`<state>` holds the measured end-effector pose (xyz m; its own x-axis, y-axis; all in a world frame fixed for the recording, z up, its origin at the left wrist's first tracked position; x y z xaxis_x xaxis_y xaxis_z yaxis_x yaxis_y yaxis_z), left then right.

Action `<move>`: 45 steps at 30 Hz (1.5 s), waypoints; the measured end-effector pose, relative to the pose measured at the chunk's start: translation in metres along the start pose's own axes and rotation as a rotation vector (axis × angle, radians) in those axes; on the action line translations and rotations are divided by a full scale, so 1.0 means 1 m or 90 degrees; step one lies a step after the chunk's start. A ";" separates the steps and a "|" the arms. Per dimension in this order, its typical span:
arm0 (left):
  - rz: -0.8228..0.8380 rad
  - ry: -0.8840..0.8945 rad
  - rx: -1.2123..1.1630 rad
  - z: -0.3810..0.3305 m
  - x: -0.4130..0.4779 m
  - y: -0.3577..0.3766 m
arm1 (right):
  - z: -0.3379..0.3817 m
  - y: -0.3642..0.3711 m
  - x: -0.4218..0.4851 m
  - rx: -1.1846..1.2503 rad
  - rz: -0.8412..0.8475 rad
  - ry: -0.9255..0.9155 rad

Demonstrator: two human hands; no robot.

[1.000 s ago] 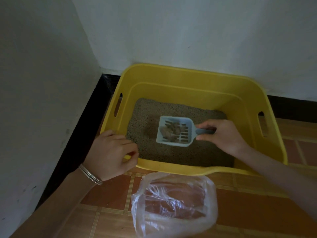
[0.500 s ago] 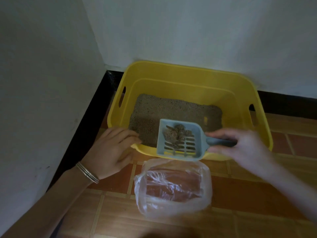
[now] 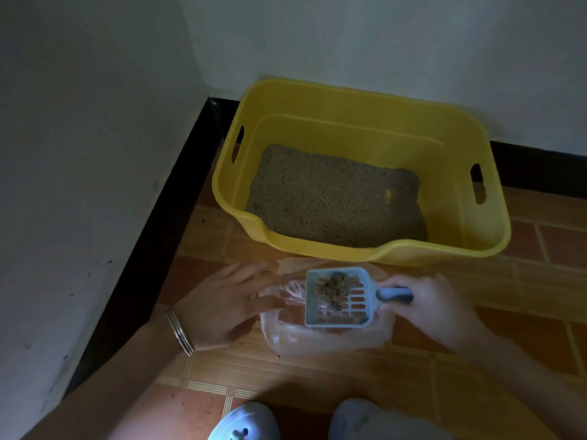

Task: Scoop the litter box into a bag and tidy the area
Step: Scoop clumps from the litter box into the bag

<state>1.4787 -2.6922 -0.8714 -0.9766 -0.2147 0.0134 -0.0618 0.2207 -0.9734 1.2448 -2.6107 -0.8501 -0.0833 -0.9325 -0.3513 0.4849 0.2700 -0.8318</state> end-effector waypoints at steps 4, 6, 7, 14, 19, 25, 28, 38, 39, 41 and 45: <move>0.019 0.026 0.030 -0.004 0.005 0.014 | -0.006 0.015 0.017 -0.138 -0.002 -0.029; 0.021 0.029 0.039 -0.001 0.007 0.020 | -0.002 0.019 0.021 -0.198 -0.026 -0.067; 0.024 0.028 0.049 0.001 0.007 0.022 | 0.003 0.019 0.023 -0.248 -0.064 -0.110; -0.015 0.020 0.056 0.001 0.009 0.025 | 0.025 0.020 0.017 -0.438 -0.190 -0.309; -0.022 0.005 0.041 0.005 0.007 0.024 | 0.025 0.021 0.014 -0.428 -0.205 -0.324; -0.005 -0.026 0.025 0.009 0.006 0.022 | 0.020 0.021 0.005 -0.431 -0.247 -0.366; 0.001 -0.023 0.046 0.009 0.006 0.017 | 0.020 0.016 0.000 -0.434 -0.271 -0.382; -0.061 0.009 0.039 0.007 0.020 -0.023 | 0.041 -0.074 -0.007 -0.248 -0.400 -0.250; -0.070 0.009 0.039 0.010 0.023 -0.029 | 0.040 -0.086 -0.001 -0.225 -0.411 -0.224; -0.094 0.005 0.036 0.018 0.030 -0.041 | 0.033 -0.100 0.017 -0.210 -0.398 -0.176; -0.107 -0.036 0.065 0.044 0.037 -0.056 | 0.008 -0.100 0.056 -0.243 -0.273 -0.056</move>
<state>1.4553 -2.7544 -0.8266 -0.9410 -0.2945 0.1667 -0.1981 0.0800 -0.9769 1.1990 -2.6918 -0.7834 -0.1228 -0.9896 0.0752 0.0735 -0.0847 -0.9937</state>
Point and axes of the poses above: each hand's wrist, its own x-axis towards the middle knuckle, its own y-axis out of the palm, z = x × y, the point moved 6 cm from there along x, towards the middle knuckle, and after that the axes turned 4 degrees about -x, right-handed, at the moved point
